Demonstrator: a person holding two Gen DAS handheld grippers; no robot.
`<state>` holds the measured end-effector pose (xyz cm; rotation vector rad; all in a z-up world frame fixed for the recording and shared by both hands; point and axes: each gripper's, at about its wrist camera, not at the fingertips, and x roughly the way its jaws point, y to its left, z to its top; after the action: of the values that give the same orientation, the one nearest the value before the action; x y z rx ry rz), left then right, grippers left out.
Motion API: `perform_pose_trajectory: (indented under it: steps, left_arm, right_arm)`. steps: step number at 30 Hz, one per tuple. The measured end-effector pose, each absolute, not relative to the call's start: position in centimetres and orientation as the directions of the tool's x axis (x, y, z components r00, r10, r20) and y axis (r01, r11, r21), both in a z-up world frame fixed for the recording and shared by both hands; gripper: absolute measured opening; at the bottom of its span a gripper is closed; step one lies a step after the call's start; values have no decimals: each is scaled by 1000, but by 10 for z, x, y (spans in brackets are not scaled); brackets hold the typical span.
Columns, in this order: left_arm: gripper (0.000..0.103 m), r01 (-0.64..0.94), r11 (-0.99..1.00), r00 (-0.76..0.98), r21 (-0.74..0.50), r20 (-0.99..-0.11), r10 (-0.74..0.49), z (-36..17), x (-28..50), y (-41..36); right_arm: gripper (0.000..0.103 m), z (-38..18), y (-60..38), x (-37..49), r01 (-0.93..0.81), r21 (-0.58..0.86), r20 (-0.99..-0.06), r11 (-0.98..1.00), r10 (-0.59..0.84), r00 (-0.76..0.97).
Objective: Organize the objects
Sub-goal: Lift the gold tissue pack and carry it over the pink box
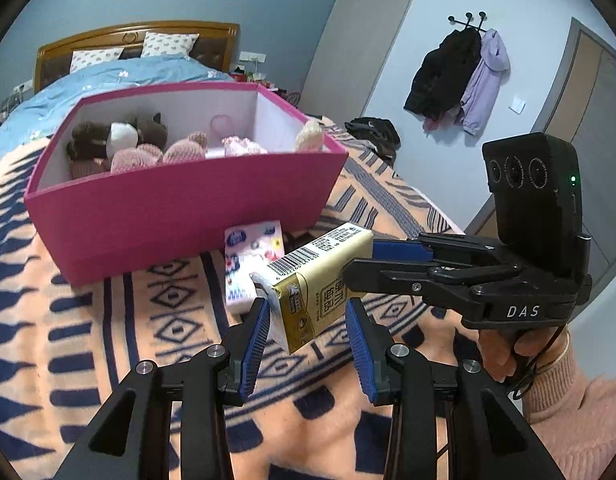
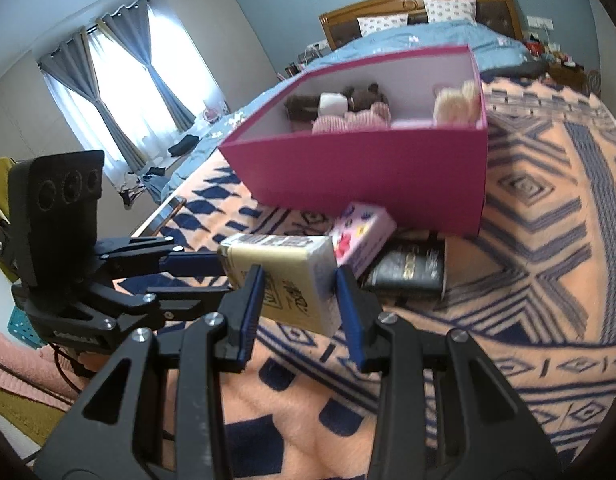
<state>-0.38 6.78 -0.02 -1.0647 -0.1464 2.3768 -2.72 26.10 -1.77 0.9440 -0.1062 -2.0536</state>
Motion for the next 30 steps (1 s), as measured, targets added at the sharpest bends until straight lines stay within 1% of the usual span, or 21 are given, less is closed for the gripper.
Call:
perform_pose_trajectory:
  steps: [6,30]
  left_arm:
    - [39,-432,-861,-575,-268,-654,492,14,-15,73]
    - [39,-414,-882,-633,-225,-625,456,45,-65,73]
  right_arm:
    - [40,0,261,-36,675,361,-562,-644,-728,-394]
    - [40,42,256,-70,697,303,-498,-650,-731,-466]
